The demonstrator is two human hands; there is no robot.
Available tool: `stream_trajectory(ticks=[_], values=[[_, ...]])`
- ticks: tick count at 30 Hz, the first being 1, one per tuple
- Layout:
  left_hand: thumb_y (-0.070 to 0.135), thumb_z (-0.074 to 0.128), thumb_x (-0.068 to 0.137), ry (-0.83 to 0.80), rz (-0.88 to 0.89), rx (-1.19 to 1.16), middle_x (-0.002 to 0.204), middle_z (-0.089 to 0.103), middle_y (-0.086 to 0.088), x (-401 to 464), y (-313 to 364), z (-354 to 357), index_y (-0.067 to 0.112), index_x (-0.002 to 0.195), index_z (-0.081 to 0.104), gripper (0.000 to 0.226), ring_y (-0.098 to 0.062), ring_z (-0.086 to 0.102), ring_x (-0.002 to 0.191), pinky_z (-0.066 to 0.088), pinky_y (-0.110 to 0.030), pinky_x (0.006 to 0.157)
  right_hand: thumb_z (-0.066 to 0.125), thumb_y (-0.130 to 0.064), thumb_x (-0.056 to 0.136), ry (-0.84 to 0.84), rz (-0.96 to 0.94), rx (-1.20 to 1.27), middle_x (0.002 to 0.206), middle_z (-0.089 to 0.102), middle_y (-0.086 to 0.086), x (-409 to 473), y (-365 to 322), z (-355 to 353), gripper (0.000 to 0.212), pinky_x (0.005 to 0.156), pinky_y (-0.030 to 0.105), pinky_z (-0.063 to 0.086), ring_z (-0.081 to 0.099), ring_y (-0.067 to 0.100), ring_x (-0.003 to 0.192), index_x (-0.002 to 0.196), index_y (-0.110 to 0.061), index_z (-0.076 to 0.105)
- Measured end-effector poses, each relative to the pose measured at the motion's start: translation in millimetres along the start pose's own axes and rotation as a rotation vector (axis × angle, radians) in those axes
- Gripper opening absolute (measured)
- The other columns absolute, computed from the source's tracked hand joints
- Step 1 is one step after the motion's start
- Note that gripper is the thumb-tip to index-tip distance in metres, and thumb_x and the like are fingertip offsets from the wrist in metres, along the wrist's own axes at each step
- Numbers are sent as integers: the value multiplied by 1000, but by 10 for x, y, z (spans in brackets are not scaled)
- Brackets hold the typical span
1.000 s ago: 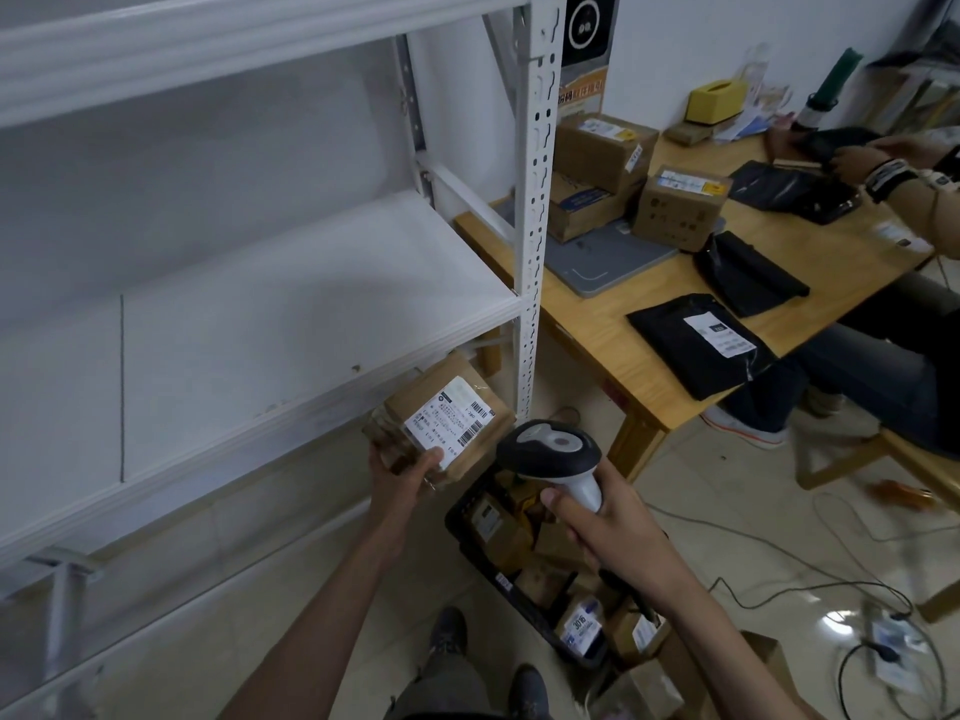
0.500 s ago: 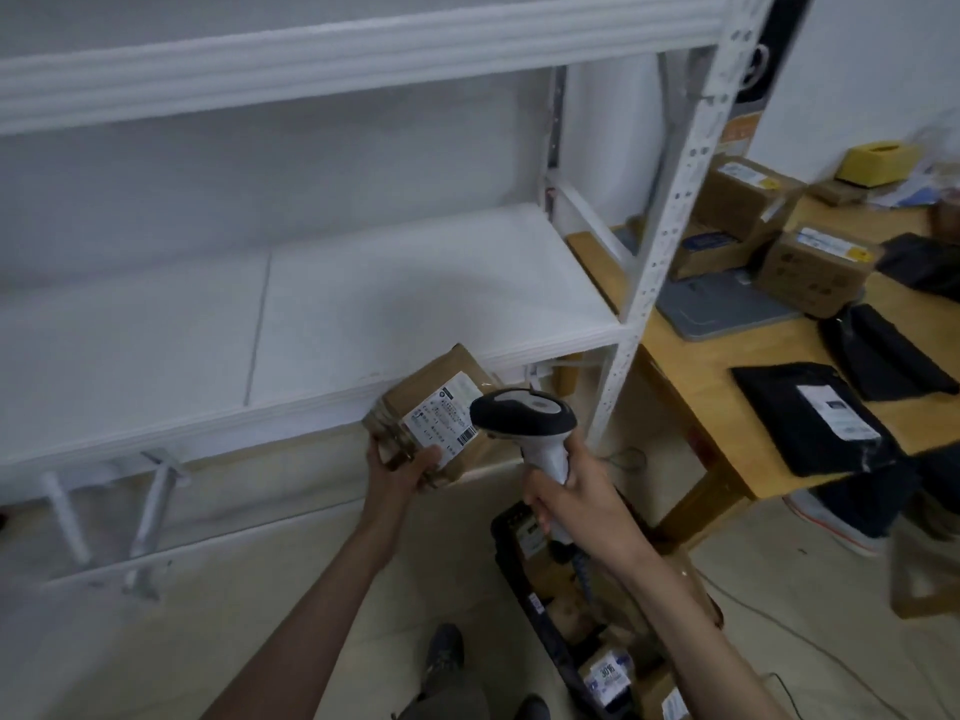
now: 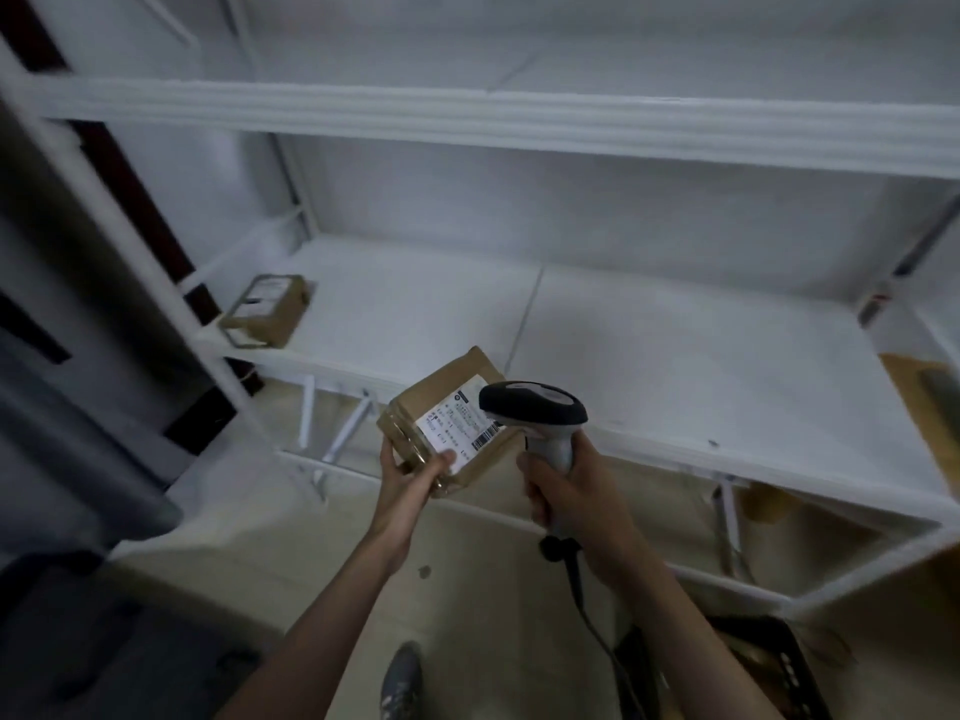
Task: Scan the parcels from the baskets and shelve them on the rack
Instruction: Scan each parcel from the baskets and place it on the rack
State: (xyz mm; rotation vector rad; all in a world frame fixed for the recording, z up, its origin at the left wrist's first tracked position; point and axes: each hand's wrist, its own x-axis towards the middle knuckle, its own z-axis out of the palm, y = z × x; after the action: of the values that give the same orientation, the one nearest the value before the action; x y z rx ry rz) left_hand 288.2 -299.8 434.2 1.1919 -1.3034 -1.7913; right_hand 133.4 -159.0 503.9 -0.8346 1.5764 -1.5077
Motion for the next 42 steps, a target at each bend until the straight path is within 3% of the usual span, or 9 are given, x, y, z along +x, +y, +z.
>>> stream_trajectory(ticks=[4,9,14,17,20,26,31,37,42], values=[[52,86,58,82,3,-25,133,66,-1,341,214,-625,41,152,25,112,-19,65,118,44,-51,111,65,-16,94,-38,33,-11,63,61,-2,486,69,587,18,45,26,44,51,15,48,107,-21,55],[27,79,87,101,19,-45,130,68,3,959,420,-1288,42,148,33,77,-15,67,115,51,-40,100,67,-16,95,1,114,8,61,62,-1,1080,159,1197,18,45,27,45,52,15,48,109,-19,56],[28,78,87,106,-20,-72,133,65,0,1515,655,-1755,36,151,31,80,-19,62,122,47,-43,108,65,-10,96,79,127,52,62,61,0,1599,89,1707,17,47,27,46,52,13,51,109,-15,57],[30,77,87,134,-55,-87,130,64,2,1753,748,-1951,34,152,31,81,-16,62,117,51,-34,93,64,-10,96,90,112,31,63,59,0,1841,2,1932,17,48,27,45,51,13,51,111,-13,56],[33,76,87,141,-94,-109,122,63,6,1976,843,-2072,34,151,31,79,-11,62,110,50,-30,84,64,-9,96,102,116,10,64,60,0,2080,-53,2076,18,49,26,45,51,13,52,111,-11,56],[38,77,84,140,-186,-241,140,56,-8,2472,1028,-2084,27,153,32,83,-27,58,124,51,-49,105,64,-10,96,104,135,-38,64,61,1,2538,-9,2177,18,49,26,46,51,14,51,112,-11,57],[42,77,84,194,-278,-354,139,56,-12,2887,1202,-2000,21,147,43,75,-29,57,122,55,-50,99,65,-12,96,84,154,-72,62,62,-1,2905,52,2181,17,50,27,48,52,14,50,111,-14,57],[51,80,78,299,-395,-377,135,55,-13,3232,1365,-1979,18,149,36,90,-32,56,119,58,-48,92,64,-12,97,37,163,-102,63,63,0,3250,115,2282,16,51,27,49,54,15,50,111,-14,56],[51,79,79,318,-414,-395,130,57,-13,3401,1373,-2061,16,147,37,87,-32,57,117,58,-51,92,65,-11,96,15,179,-95,61,63,-2,3414,163,2363,15,50,28,49,53,15,49,109,-14,57]])
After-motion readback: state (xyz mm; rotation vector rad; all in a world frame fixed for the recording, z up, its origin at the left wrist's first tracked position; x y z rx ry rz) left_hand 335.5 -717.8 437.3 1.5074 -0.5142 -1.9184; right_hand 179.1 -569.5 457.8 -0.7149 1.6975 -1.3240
